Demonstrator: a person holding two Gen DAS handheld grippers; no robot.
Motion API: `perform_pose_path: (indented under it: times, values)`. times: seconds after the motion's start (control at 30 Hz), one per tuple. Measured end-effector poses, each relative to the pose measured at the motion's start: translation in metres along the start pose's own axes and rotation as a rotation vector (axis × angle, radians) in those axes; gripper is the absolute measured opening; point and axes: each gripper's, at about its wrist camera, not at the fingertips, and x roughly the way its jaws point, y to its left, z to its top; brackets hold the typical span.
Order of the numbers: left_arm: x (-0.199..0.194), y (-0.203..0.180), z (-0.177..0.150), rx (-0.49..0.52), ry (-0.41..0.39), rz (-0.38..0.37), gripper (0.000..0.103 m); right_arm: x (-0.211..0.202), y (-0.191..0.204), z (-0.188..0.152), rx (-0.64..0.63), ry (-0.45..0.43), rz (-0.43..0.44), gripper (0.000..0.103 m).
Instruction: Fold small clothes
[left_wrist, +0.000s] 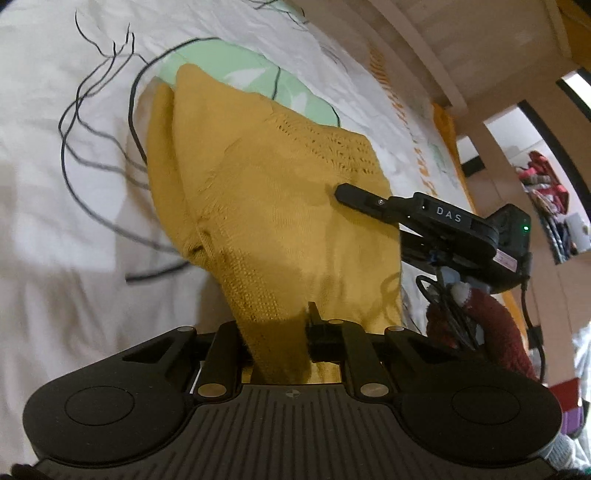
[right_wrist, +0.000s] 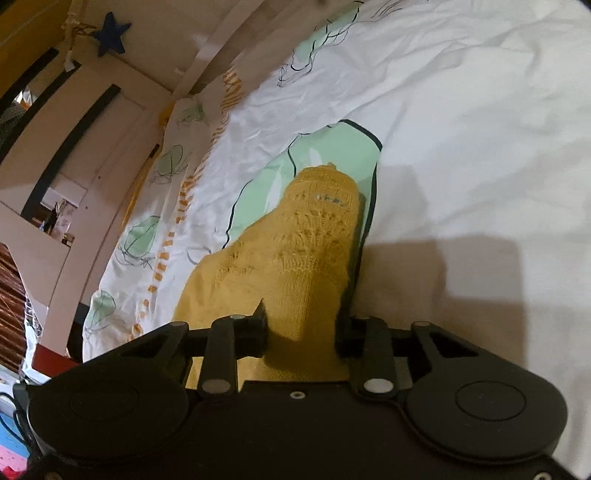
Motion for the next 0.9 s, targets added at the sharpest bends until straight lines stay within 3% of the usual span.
perform_pose_path:
  times: [0.37,0.57,0.73,0.87,0.9]
  values:
    - [-0.035,-0.033,-0.078,0.055,0.107,-0.069,0.014,-0.078,0.013,-0.085,0.029,0.047,-0.077,0.042]
    - [-0.051,-0.053,-0.127,0.097,0.132,-0.065,0.014,-0.116,0.026,-0.136,0.02,0.058,-0.102,0.042]
    - [-0.059,-0.06,-0.16,0.136,0.084,0.014,0.016,-0.139,0.034,-0.163,-0.01,0.011,-0.138,0.046]
    - [-0.056,-0.065,-0.178,0.214,0.017,0.138,0.021,-0.149,0.037,-0.177,-0.059,-0.081,-0.24,0.052]
    - [-0.055,-0.065,-0.181,0.226,-0.001,0.152,0.021,-0.149,0.039,-0.181,-0.08,-0.1,-0.277,0.057]
